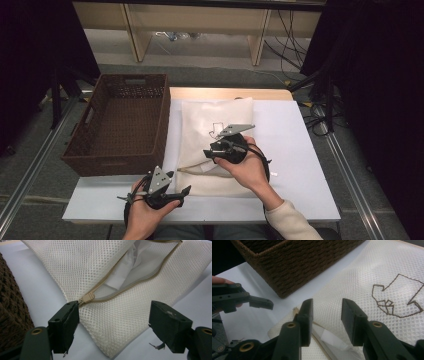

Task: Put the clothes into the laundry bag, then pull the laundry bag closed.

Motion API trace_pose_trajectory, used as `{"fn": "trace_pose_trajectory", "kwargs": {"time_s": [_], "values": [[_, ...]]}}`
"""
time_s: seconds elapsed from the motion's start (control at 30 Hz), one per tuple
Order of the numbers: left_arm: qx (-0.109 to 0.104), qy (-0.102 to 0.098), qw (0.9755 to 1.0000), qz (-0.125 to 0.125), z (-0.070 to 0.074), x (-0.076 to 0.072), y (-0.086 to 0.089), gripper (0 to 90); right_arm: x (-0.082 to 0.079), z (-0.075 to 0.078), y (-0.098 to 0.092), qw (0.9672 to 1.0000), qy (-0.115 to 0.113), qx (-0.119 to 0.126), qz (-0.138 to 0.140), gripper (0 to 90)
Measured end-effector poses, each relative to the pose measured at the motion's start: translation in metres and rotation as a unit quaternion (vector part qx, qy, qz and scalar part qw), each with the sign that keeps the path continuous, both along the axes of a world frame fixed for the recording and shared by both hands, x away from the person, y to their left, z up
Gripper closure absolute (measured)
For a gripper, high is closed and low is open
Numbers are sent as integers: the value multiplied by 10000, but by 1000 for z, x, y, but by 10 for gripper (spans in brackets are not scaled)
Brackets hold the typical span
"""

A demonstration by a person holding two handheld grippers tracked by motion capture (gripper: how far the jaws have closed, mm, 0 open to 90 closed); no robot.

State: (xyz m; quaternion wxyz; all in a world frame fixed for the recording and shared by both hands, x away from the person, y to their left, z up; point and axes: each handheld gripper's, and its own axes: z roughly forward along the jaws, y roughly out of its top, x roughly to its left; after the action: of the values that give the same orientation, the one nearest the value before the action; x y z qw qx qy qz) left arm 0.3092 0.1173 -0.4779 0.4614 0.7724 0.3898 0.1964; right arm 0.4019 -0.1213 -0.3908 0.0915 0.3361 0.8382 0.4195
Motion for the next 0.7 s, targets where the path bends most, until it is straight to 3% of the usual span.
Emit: {"fn": "trace_pose_trajectory", "kwargs": {"time_s": [0.5,0.53,0.6,0.7], "values": [[-56,-32,10000,2,0,0,0,240,-1,-2,2,10000,67,-43,-21,623],[-93,-23,10000,25,-1,0,0,240,0,-2,2,10000,-4,-77,31,626],[-55,5,10000,-6,-1,0,0,240,0,-4,4,9999,129,-10,16,634],[-41,3,10000,-13,-2,0,0,240,0,-4,4,9999,64,-91,49,643]]}}
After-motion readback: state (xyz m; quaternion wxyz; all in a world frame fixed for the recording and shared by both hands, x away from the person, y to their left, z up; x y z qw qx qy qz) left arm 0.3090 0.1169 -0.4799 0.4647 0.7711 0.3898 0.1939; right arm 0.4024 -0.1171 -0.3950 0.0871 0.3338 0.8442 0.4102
